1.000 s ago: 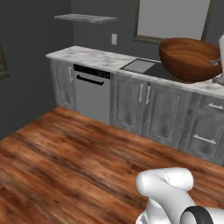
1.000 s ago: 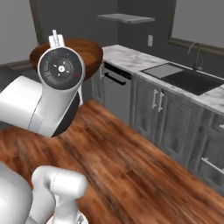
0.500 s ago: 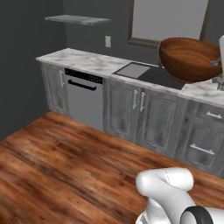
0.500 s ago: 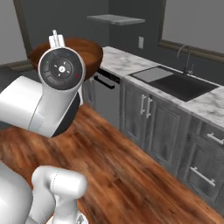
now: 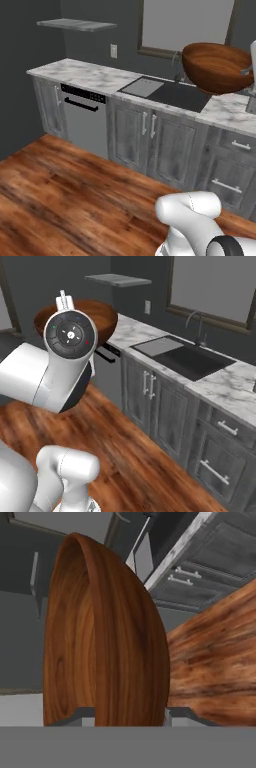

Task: Move the bowls from the cabinet to the plates on the dining table.

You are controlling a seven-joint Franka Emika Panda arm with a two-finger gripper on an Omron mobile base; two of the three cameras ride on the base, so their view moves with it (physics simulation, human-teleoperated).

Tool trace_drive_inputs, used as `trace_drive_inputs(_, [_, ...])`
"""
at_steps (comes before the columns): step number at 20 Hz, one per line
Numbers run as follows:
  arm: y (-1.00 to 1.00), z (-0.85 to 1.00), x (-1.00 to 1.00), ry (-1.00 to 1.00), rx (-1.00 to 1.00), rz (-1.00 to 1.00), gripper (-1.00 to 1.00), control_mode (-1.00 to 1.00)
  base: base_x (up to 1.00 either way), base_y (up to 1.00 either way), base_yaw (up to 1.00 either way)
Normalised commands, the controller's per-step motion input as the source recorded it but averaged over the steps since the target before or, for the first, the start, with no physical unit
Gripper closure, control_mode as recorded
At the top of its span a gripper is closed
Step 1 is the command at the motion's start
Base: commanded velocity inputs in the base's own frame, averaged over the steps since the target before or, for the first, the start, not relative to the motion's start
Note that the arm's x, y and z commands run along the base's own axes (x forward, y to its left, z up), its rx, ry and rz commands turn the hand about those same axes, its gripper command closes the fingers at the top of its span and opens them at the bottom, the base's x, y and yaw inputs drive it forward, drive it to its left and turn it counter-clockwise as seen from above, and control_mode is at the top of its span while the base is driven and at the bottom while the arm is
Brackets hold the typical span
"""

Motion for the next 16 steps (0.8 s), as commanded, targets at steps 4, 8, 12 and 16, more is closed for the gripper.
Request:
trace_drive_inputs(4, [0.0, 0.0, 0.0, 0.0, 0.0, 0.0, 1.0, 1.0, 0.42, -0.34, -0.04])
trace_drive_inputs(8, [0.0, 0.0, 0.0, 0.0, 0.0, 0.0, 1.0, 1.0, 0.03, -0.07, -0.22])
trace_drive_inputs(12, [0.0, 0.0, 0.0, 0.0, 0.0, 0.0, 1.0, 1.0, 0.0, 0.0, -0.25])
trace_drive_inputs(16, [0.0, 0.0, 0.0, 0.0, 0.0, 0.0, 1.0, 1.0, 0.0, 0.0, -0.25])
